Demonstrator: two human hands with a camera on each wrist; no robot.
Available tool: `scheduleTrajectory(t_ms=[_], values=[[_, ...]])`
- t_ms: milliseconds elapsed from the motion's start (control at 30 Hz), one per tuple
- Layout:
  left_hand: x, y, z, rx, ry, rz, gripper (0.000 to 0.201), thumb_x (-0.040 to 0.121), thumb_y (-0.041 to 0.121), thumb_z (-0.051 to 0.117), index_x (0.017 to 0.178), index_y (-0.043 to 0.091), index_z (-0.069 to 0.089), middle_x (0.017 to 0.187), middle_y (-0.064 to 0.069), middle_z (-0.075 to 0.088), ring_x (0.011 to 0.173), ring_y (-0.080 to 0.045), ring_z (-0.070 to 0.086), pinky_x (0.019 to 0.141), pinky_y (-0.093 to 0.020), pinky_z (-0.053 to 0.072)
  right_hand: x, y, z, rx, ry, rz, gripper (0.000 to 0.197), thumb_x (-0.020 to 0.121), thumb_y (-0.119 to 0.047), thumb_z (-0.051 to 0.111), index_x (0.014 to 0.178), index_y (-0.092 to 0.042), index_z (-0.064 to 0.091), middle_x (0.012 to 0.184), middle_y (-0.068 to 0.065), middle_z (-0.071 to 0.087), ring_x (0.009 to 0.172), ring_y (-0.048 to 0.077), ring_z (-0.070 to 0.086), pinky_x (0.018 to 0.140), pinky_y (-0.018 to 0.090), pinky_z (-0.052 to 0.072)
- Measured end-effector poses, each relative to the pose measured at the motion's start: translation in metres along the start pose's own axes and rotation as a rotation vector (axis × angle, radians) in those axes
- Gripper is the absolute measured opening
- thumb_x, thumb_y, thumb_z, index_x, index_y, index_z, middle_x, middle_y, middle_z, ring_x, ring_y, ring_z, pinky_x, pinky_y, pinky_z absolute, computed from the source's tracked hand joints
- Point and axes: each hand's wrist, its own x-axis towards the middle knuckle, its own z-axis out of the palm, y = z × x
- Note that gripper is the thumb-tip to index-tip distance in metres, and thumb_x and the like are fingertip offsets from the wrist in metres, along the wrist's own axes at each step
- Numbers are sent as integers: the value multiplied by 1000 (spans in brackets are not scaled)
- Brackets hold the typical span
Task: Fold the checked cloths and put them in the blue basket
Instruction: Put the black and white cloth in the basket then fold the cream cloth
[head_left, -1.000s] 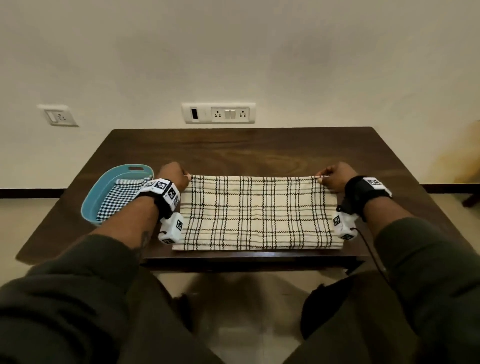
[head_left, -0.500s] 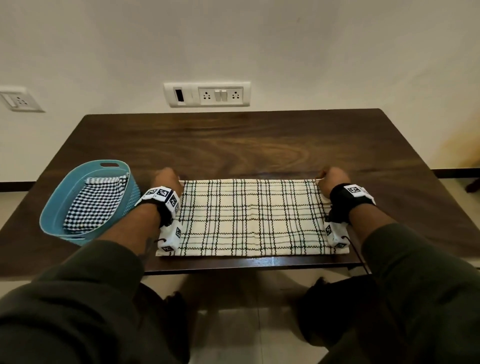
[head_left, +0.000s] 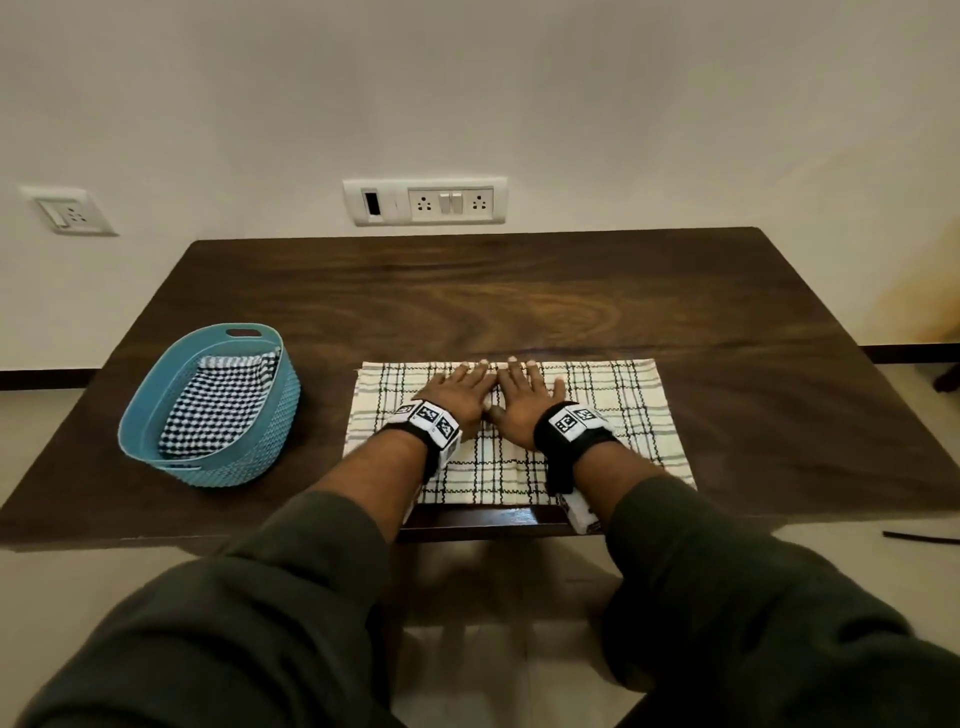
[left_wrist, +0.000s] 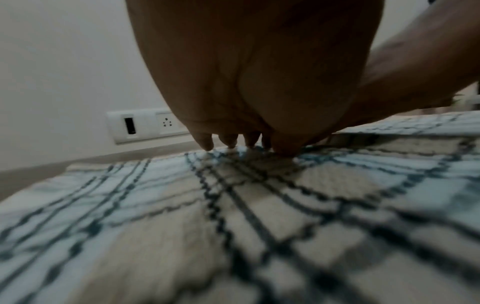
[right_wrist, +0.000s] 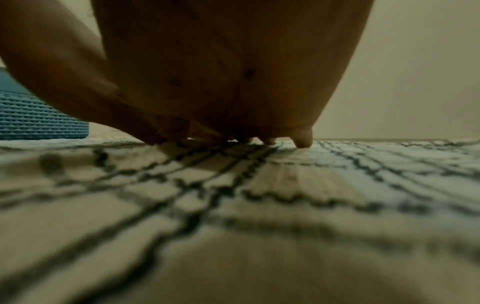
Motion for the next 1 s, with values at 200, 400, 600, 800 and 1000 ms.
scheduleTrajectory(t_ms=[200,400,600,800,1000], values=[[-39,-61,29,-104,3,-231,80,95,68,19,158,24,-2,164,1,-15,153,-24,-4,121,-49,2,-24,79,-9,-25,-41,252,95,86,-81,10,155,-23,-17,160,3,-29,149,30,-21,116,63,-10],[-69,-90,28,-103,-22,-386,81,95,67,19,158,18,1,165,-4,-12,152,-23,-7,121,-49,-5,-52,120,-15,-69,21,427,97,86,-80,8,156,-15,-10,162,8,-23,149,31,-20,114,64,-12],[-66,6,16,-105,54,-96,67,102,48,24,158,20,1,166,-1,-4,153,-22,0,122,-49,5,-55,12,12,-41,16,93,77,96,-61,21,156,-26,-10,162,4,-23,150,28,-18,116,59,-12],[-89,3,41,-167,-9,-186,66,102,53,22,158,30,-3,164,5,-15,152,-22,-9,119,-56,1,-67,14,36,0,-19,141,80,93,-68,18,156,-29,-12,162,1,-25,149,28,-21,115,59,-13],[-124,-60,57,-263,7,-396,71,99,58,25,158,28,1,165,3,-13,152,-22,-7,119,-58,-1,-100,98,30,105,42,463,93,88,-78,12,156,-19,-11,163,5,-23,149,32,-20,115,63,-11]])
